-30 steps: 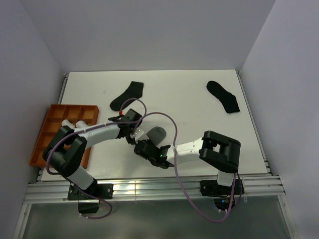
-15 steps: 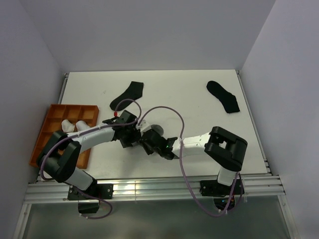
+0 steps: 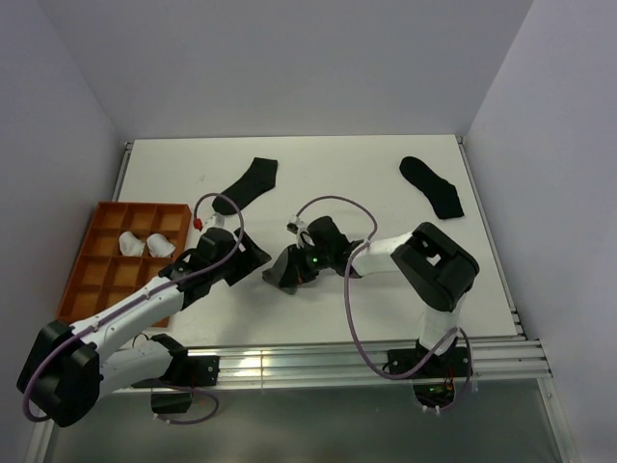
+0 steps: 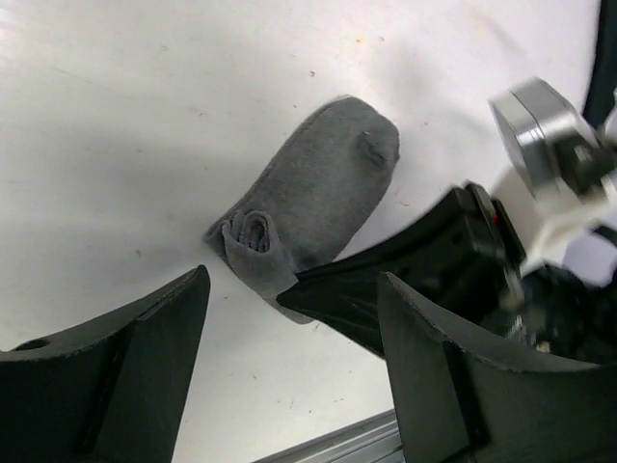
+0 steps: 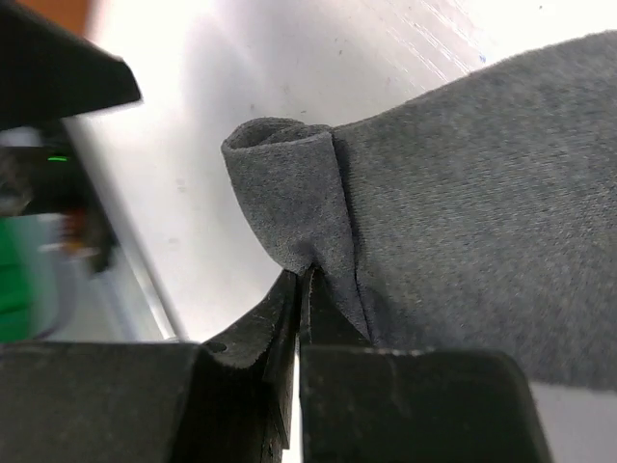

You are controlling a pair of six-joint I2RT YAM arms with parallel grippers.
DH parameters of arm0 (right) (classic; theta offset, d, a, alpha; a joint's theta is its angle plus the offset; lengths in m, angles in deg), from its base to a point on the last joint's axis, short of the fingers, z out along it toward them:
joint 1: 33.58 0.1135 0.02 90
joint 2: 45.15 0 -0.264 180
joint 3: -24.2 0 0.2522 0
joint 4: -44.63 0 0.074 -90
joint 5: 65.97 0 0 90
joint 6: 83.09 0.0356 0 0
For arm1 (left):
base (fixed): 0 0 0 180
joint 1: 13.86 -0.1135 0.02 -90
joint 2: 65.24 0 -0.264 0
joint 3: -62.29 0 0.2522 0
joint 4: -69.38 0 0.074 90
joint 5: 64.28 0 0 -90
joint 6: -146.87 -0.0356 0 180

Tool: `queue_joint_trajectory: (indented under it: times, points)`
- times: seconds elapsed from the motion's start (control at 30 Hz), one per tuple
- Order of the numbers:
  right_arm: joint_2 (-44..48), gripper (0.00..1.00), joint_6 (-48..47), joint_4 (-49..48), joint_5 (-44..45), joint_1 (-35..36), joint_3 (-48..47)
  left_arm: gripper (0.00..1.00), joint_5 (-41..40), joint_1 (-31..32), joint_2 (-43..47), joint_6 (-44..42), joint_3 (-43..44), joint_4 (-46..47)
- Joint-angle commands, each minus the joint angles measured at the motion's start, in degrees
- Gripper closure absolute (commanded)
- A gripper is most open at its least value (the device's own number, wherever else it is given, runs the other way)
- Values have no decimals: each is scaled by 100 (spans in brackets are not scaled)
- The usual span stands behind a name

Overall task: Roll the socks
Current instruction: Roll the sock at the center of the board.

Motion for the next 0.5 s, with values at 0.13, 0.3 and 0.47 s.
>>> queue_joint_trajectory:
  times: [0.13, 0.3, 0.47]
  points:
    - [-793, 100, 1177, -629, -1715, -617, 98, 26, 413, 136, 216, 245, -929, 1372]
    - [-1171, 100, 1529, -779, -2006, -863, 80, 27, 397, 250, 164, 368, -1229, 1840]
    - [-1426, 100, 1476, -436, -1989, -986, -78, 28, 397, 285, -126, 342, -1326, 2227]
